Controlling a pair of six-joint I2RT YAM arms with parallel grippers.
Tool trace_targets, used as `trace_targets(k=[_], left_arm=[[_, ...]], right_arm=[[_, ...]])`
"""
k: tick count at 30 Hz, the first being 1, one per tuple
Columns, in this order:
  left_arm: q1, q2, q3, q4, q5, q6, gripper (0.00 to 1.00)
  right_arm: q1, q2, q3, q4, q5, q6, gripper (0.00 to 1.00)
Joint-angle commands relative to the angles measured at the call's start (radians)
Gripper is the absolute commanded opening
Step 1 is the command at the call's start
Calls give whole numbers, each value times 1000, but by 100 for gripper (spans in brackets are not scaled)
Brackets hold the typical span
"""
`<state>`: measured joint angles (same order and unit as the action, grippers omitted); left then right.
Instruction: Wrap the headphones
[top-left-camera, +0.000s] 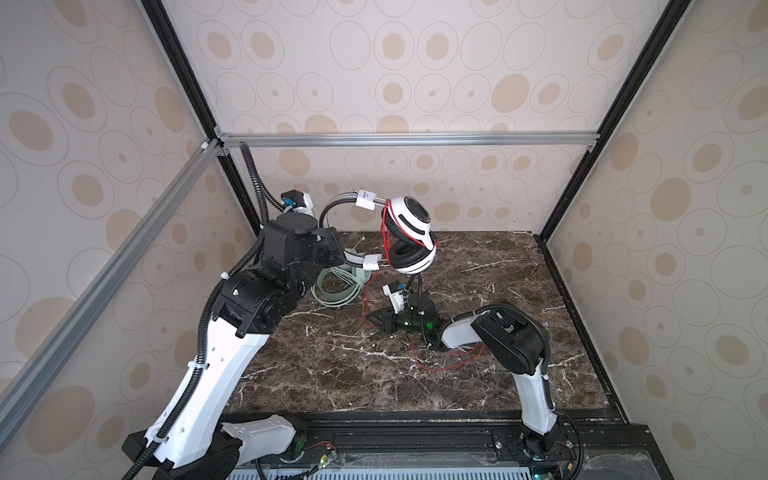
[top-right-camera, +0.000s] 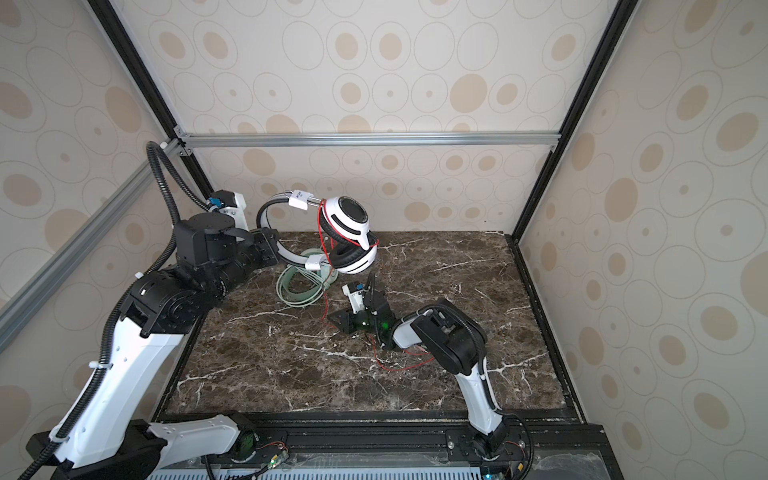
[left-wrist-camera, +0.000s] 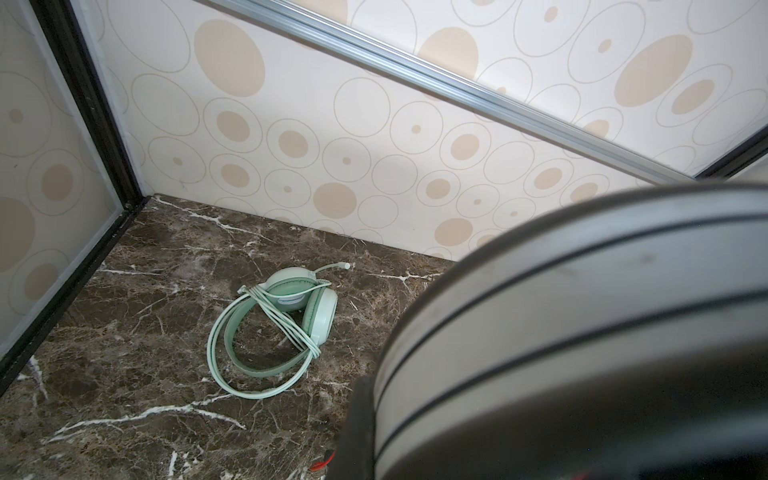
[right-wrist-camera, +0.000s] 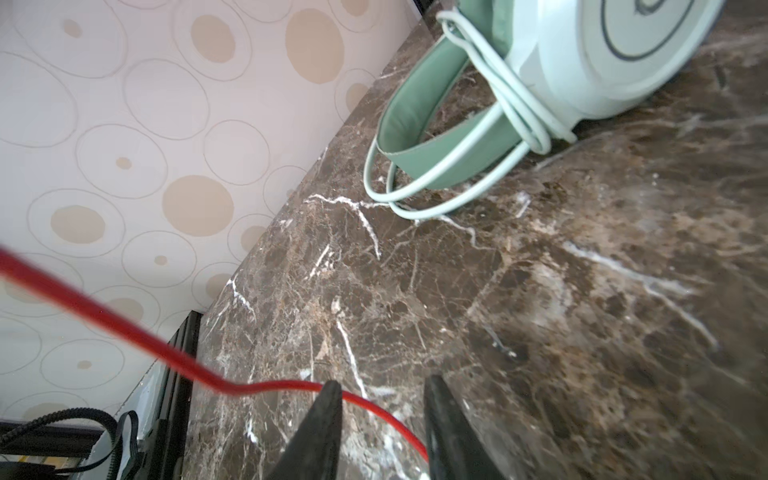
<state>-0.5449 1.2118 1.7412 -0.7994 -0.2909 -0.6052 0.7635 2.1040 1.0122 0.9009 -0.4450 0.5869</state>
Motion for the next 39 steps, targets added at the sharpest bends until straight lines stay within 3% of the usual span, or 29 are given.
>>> trace_targets(k=[1,9,33,39], left_arm=[[8,-37,63,58,-10,-19,0],[10,-42,48,63,-11,-20,0],[13,-42,27,72,-5,-24,0],[14,-45,28,65,-19,-28,0]], right_arm=[[9,-17,-21,97,1,32,34],[15,-50,-59,99,-24,22,35],[30,11,61,124,-52,53,39],[33,33,72,143,-66,74,14]])
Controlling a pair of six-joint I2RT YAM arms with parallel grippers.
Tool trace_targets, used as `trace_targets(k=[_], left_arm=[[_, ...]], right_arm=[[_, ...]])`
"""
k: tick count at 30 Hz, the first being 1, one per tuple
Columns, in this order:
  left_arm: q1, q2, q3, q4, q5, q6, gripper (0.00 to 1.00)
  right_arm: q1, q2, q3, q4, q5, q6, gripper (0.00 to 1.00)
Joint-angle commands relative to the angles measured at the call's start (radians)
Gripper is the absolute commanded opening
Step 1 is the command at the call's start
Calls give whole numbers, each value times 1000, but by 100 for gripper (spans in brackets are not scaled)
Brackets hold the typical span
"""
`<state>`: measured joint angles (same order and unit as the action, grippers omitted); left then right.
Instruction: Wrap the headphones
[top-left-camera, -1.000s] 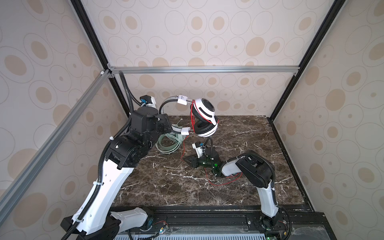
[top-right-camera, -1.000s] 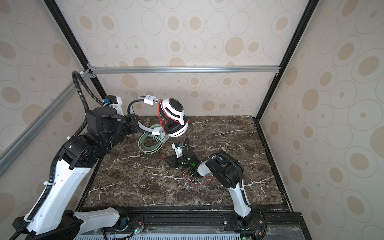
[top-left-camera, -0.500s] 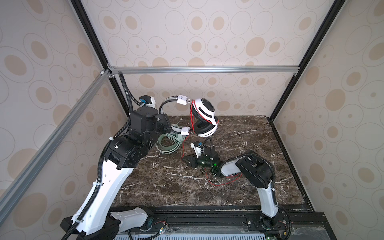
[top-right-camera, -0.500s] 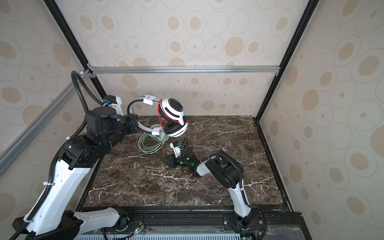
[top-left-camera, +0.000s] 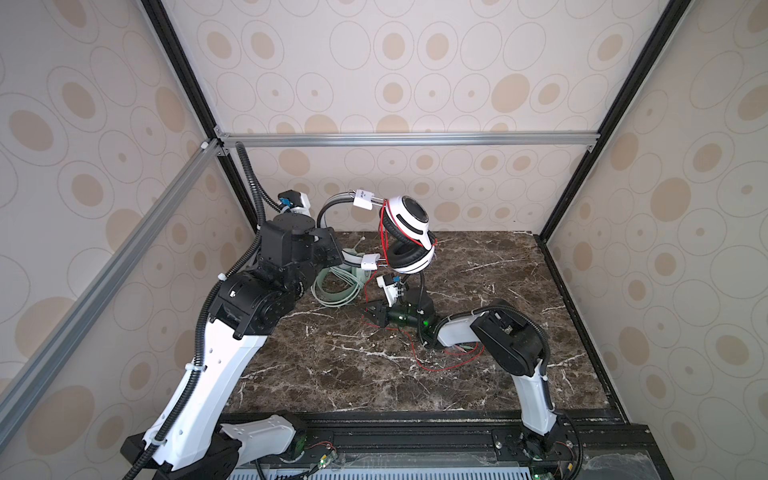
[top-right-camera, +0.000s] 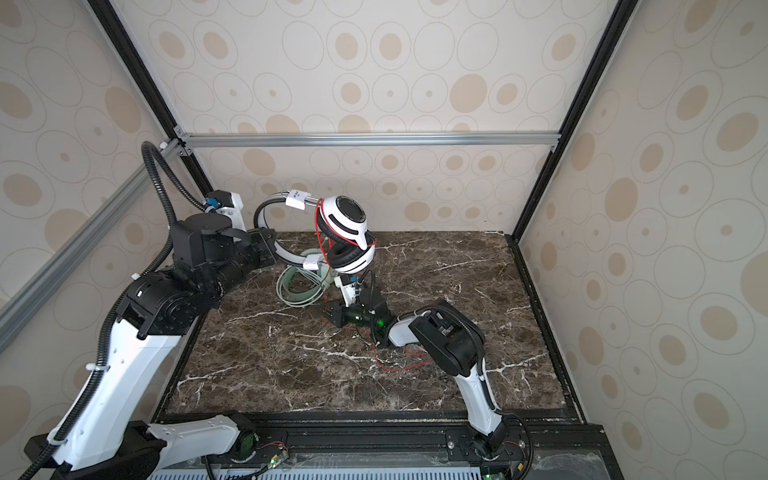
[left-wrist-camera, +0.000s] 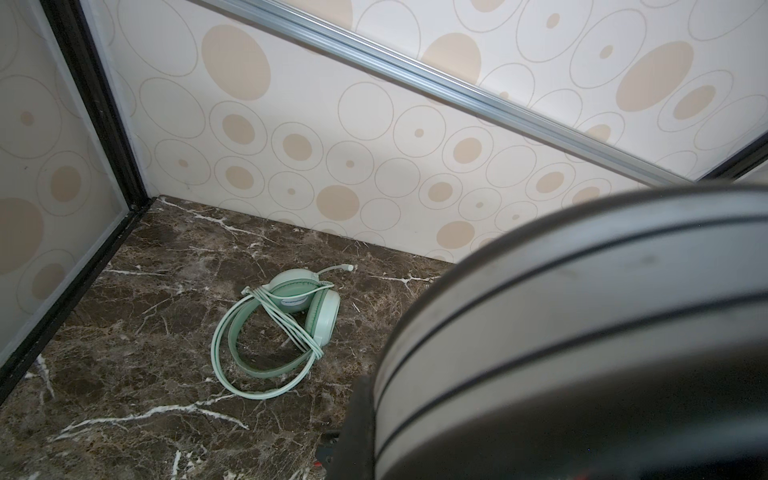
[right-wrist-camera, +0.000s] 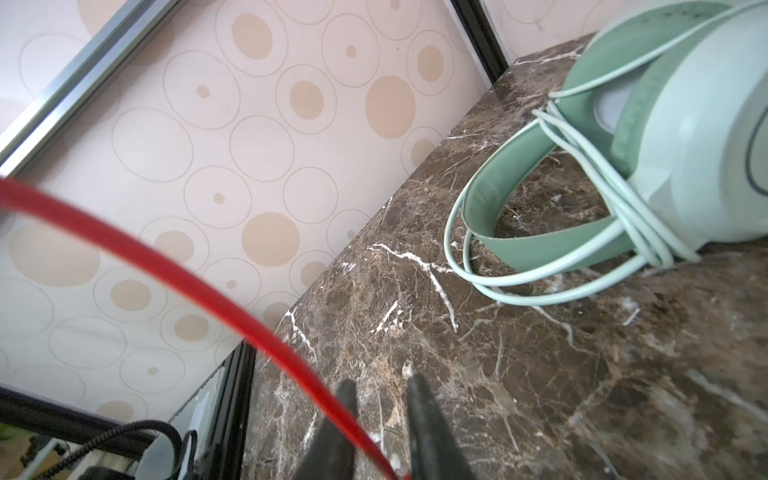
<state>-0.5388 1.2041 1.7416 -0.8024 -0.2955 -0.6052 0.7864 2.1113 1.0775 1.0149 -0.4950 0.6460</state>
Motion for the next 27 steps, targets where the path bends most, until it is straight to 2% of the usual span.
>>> trace_targets(k=[1,5,8,12,16,22,27], left_arm=[[10,-37,30,68,-18,-31,0],[12,-33,43,66,-44,-48,0],[18,-16,68,55,-90,-70,0],[22,33,111,12,-196,-104,0],[32,80,124,-38,-294,-136,0],[43,127,92,-96,-355,-215,0],[48,126,44,-132,-374,-262,0]], right_arm=[[12,22,-3,31,-15,16,10],[20,-15,-68,14,-4,21,0],[37,-110,-163,-63,20,-1,0],[87,-333,-266,-394,107,-125,0],[178,-552,-295,-796,271,-286,0],[307,-804,-326,-1095,449,-364,0],[415,-1001,-344,-1258,609,-373,0]])
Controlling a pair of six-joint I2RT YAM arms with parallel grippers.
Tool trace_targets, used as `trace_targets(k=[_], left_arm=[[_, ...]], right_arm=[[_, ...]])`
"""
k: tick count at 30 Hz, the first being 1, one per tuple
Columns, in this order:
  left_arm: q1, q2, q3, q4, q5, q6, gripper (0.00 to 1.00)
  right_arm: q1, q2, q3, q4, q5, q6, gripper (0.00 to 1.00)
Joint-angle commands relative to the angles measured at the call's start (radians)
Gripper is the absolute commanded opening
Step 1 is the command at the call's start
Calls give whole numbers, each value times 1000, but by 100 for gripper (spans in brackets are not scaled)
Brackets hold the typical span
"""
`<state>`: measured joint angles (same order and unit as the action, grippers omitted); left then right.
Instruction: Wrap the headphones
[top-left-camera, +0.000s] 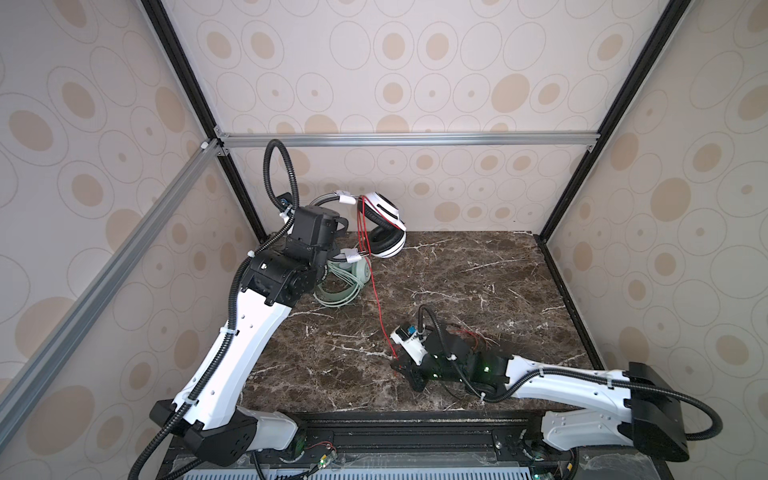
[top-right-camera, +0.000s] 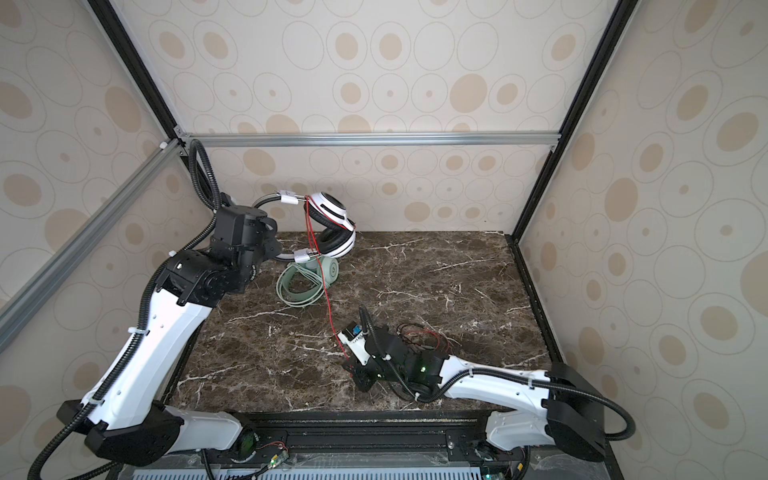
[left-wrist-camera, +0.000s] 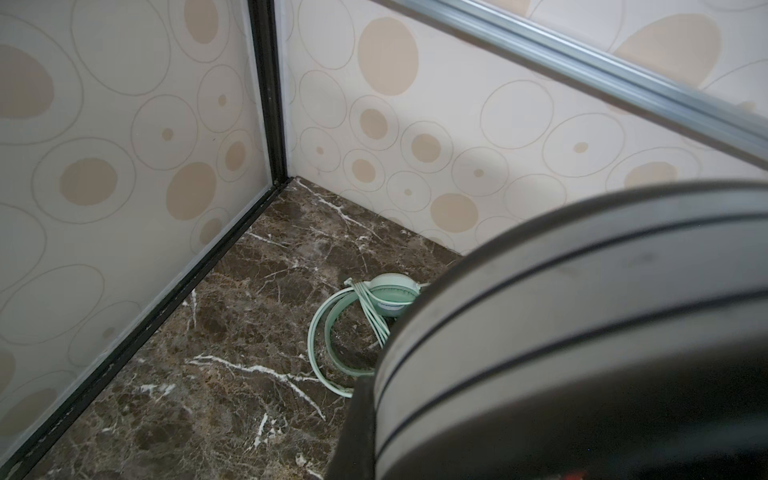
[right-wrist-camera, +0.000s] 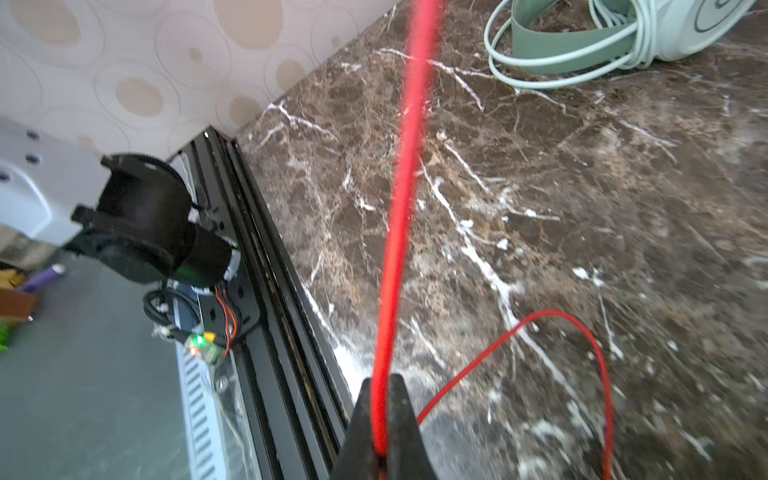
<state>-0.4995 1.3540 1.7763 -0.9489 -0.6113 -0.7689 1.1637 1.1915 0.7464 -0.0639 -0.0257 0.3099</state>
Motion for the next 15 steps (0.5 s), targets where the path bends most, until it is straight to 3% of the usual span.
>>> trace_targets(k=[1,9,15], left_arm=[[8,-26,-2,5,-67,-108,0],[10,-45,-128,-14,-48,-147,0],[1,-43,-284,23,-1,-153,0]], right_arm=[[57,-119,-16,-210,168,-37,0],[112,-320,3,-415,311,-50,0],[112,-350,72,-529,405,-140,0]])
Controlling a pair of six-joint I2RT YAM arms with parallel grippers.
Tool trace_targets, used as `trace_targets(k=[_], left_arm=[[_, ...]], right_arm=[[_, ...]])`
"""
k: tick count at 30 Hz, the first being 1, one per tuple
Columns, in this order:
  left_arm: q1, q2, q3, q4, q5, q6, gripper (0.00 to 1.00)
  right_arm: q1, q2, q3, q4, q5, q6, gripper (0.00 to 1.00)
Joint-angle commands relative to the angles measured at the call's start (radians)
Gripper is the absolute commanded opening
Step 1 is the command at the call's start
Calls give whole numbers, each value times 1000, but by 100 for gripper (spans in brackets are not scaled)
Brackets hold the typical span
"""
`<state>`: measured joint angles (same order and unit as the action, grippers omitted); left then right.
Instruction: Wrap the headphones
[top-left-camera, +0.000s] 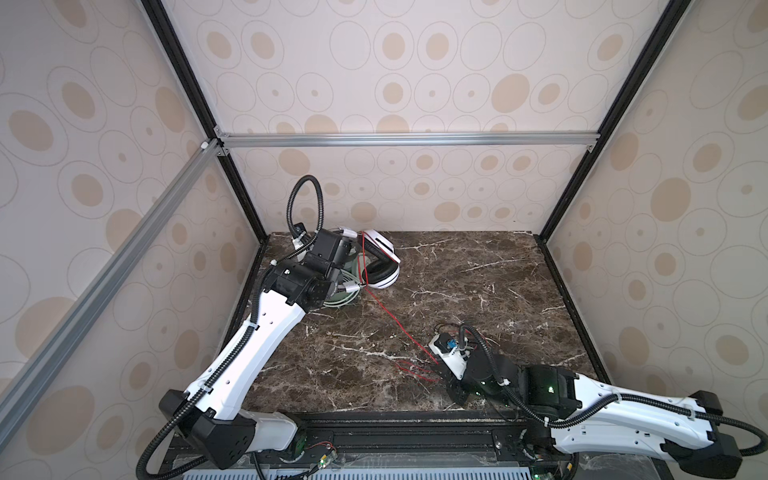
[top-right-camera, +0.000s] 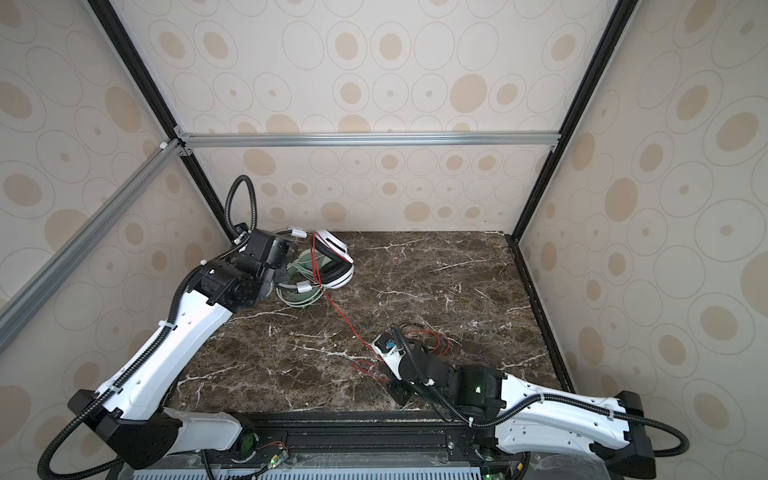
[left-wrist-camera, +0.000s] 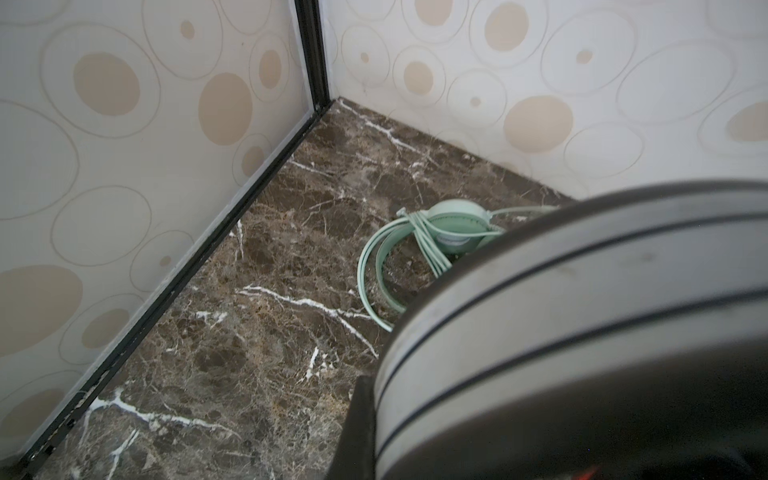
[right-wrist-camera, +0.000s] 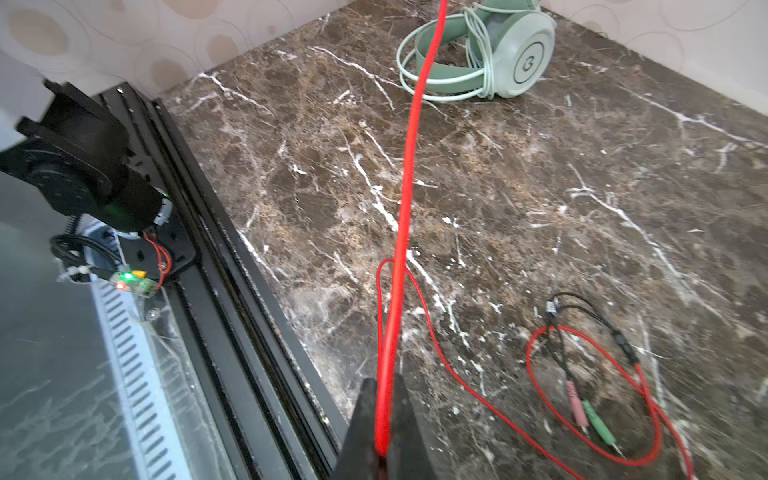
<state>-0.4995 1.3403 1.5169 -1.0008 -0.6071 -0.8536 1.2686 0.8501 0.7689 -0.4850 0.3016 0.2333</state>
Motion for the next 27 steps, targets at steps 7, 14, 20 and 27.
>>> trace_targets(k=[7,14,20,27], left_arm=[[-45,-31,-140,115,-48,7,0],[-166,-40,-245,114,-60,-3,0],[-289,3,-274,91,-36,-32,0],[-426,19,-319,163,19,24,0]], right_arm=[[7,16,215,-255,258,-148,0],[6,16,304,-262,367,-250,0],[2,54,349,-269,413,-285,0],[-132,58,369,-256,299,-295,0]])
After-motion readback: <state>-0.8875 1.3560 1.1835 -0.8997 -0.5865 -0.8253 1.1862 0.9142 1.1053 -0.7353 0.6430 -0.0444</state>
